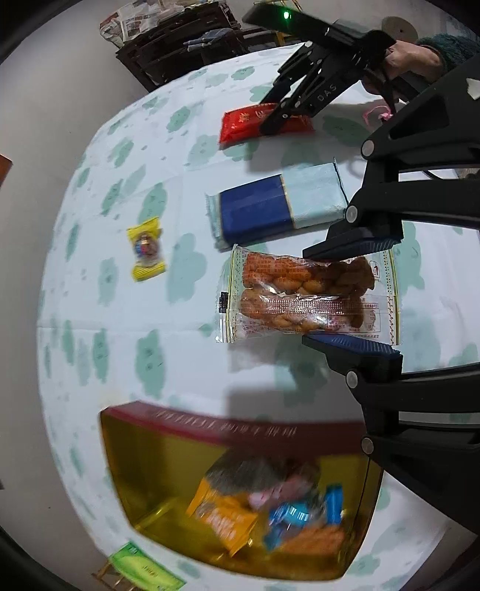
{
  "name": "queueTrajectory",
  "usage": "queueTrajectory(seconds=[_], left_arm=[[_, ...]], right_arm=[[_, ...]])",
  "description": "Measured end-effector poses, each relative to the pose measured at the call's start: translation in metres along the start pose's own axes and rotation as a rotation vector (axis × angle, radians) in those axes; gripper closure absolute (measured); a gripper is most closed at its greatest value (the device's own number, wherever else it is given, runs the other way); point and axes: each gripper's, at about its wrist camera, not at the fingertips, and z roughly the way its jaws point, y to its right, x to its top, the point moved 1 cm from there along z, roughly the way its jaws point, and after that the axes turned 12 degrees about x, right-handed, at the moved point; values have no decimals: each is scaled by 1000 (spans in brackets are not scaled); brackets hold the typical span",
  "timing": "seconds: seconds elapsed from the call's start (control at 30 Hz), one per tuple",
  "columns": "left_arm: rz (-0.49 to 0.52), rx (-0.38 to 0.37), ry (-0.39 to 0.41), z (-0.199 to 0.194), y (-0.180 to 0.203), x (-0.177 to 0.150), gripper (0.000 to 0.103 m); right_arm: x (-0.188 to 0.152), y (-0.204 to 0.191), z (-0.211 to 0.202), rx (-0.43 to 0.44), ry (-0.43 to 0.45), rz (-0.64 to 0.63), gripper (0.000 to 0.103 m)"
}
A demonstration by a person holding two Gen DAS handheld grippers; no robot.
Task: Organize snacks
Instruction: 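Carry the cracker bag into the red tin and open the left gripper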
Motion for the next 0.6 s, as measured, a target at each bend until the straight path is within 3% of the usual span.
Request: queueTrajectory(seconds=[0.3,0.6], left_arm=[[-43,73,66,-26,-62,10,69],[-86,182,61,-26,-132,13,69]], right_arm=[[2,-4,3,-32,-29,-9,58],[5,-8,7,-64,-58,-14,56]])
